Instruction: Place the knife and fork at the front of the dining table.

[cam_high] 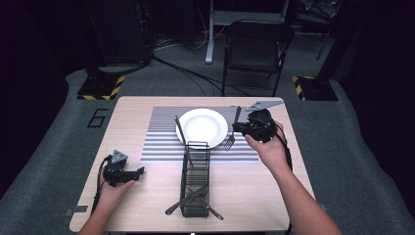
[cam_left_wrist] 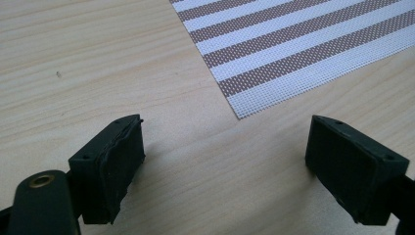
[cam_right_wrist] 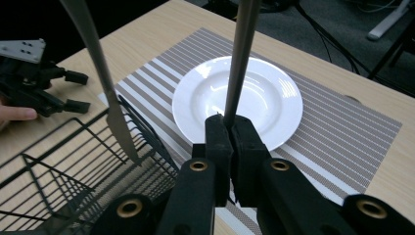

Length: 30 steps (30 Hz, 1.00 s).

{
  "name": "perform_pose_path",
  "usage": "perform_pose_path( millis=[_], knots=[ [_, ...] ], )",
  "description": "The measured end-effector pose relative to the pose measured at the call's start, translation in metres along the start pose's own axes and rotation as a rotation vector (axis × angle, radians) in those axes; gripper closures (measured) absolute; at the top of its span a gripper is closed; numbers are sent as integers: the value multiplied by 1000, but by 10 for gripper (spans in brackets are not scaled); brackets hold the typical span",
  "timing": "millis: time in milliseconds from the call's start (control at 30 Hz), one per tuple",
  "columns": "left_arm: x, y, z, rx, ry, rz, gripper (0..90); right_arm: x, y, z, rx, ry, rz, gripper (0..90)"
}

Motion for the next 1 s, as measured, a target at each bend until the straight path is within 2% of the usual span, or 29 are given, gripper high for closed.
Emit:
perform_pose_path(
  millis=[233, 500, 700, 1000],
  knots=[
    [0, 0, 0, 0, 0, 0, 143, -15, -15, 12, -28, -42, -16, 878],
    [0, 0, 0, 0, 1, 0, 143, -34, -32, 22, -80, -56, -17, 878],
    [0, 0, 0, 0, 0, 0, 143, -48, -42, 29, -93, -62, -31, 878],
    [0, 0, 0, 0, 0, 0, 143, -60, -56, 37, -123, -69, -66, 878]
  ],
)
Point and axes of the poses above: each handheld gripper's, and its own axes: y roughly backward along the jaws, x roughly out of its top, z roughly to its right, the point moved 1 cm from there along -y, roughly forward along the jaws, and after that the axes turned 3 degrees about z, right-handed, at the moved point
